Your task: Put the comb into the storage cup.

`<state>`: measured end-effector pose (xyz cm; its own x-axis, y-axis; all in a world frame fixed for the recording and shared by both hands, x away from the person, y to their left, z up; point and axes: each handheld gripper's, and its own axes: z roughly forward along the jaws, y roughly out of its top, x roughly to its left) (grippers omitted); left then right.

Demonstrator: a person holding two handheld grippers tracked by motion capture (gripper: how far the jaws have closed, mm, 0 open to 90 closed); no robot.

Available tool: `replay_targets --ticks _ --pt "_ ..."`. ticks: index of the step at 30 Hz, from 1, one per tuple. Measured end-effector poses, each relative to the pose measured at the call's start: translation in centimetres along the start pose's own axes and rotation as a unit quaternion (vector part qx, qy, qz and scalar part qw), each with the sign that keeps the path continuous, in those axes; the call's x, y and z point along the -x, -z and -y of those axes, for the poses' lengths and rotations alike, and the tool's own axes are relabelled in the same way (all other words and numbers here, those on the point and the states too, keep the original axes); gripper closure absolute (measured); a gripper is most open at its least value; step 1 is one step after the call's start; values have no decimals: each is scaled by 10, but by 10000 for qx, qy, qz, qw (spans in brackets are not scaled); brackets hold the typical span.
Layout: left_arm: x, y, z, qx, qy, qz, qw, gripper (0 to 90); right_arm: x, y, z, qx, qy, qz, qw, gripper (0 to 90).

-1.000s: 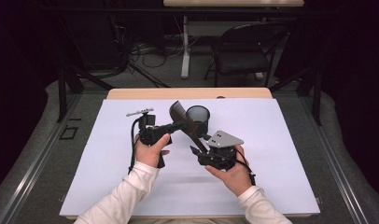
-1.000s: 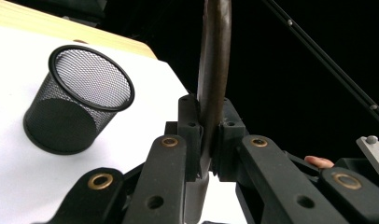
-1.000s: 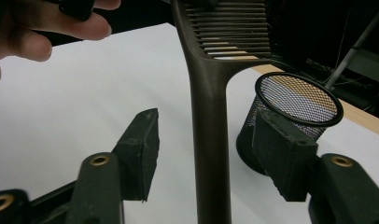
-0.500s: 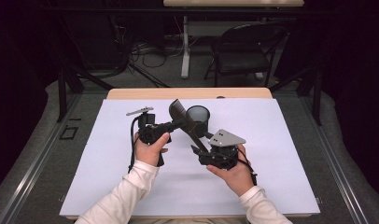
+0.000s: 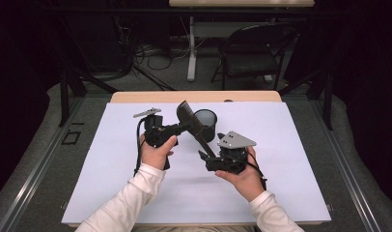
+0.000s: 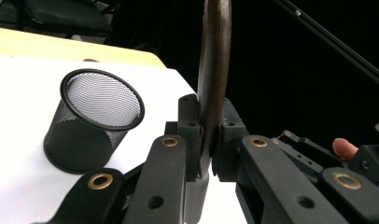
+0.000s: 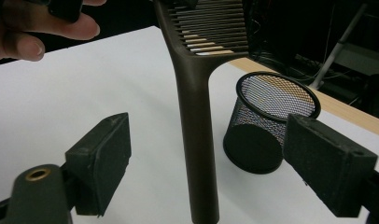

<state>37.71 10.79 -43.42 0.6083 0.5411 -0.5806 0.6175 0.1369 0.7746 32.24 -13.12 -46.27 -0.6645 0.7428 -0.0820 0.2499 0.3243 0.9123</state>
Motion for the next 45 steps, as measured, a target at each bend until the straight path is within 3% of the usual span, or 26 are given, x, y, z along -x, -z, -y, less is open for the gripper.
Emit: replay_targets --ticks 18,25,35,45 --pt "4 -2 -3 -96 -513 -211 9984 840 0 -2 1 -223 -248 -132 9994 4" --pt "9 -3 -5 -75 -750 -233 9969 840 2 -1 2 -338 -349 -147 9987 0" --pt "21 -6 -10 -162 -1292 -354 9908 840 3 -2 3 -454 -424 -177 9979 0" --pt "26 -5 -15 -204 -1547 -452 9867 839 6 0 2 -386 -415 -149 9983 0"
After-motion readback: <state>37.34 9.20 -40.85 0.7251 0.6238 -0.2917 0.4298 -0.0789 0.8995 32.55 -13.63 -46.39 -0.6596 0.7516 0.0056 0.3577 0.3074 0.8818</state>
